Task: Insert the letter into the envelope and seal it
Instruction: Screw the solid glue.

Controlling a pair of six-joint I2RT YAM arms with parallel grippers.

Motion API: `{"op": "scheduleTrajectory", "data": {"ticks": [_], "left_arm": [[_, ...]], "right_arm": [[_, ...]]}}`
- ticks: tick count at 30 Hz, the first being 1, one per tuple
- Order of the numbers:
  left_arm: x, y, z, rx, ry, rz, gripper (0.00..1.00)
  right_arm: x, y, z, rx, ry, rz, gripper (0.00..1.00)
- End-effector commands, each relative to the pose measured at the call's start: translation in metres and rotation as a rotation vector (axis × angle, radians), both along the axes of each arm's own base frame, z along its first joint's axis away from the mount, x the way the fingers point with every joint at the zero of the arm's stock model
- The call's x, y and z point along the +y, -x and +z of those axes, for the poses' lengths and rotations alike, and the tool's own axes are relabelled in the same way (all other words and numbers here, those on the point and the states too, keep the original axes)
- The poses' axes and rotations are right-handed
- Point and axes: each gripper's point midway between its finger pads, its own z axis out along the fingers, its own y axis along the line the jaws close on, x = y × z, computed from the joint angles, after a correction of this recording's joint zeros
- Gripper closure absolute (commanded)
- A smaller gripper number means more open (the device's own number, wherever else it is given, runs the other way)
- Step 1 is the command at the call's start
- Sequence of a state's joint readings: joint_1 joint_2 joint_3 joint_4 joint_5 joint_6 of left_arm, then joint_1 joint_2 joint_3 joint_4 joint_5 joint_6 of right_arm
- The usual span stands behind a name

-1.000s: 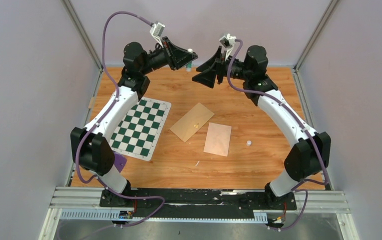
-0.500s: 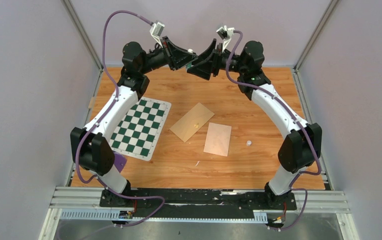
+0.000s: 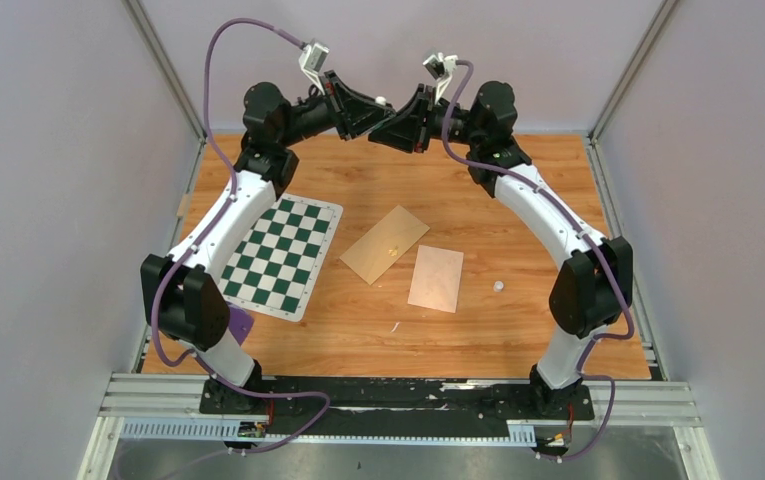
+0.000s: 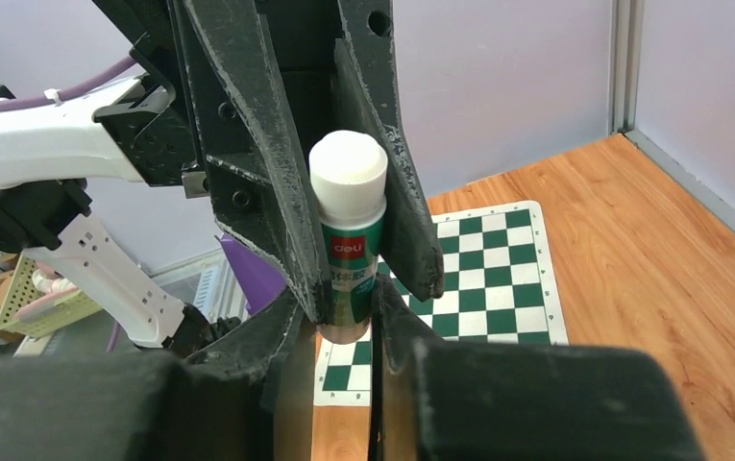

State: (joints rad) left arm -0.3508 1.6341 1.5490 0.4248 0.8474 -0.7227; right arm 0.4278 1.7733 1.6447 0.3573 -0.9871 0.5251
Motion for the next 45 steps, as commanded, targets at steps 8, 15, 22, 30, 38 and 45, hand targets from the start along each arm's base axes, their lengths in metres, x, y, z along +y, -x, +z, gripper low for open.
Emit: {"op": "scheduleTrajectory", "data": {"ticks": [8, 15, 22, 30, 38, 45], "left_arm": [[0.009, 0.006, 0.013, -0.082, -0.021, 0.009, 0.54], [0.012, 0.008, 0.014, -0.085, -0.032, -0.004, 0.57], [0.013, 0.014, 0.011, -0.104, -0.044, -0.041, 0.6], [0.012, 0.02, 0.011, -0.134, -0.051, -0.074, 0.91], [0.015, 0.012, 0.022, -0.15, -0.019, -0.019, 1.0], [0.018, 0.005, 0.029, -0.113, 0.018, 0.006, 1.0]], "right_arm": [[-0.006, -0.002, 0.036, -0.179, -0.016, -0.069, 1.0], [-0.008, -0.003, 0.029, -0.171, -0.002, -0.076, 1.0], [-0.008, -0.002, 0.03, -0.173, 0.002, -0.078, 1.0], [-0.008, 0.0, 0.025, -0.151, 0.008, -0.066, 1.0], [-0.011, 0.002, 0.018, -0.044, 0.015, -0.042, 0.52], [-0.017, 0.028, 0.01, -0.081, 0.027, 0.102, 0.44]]}}
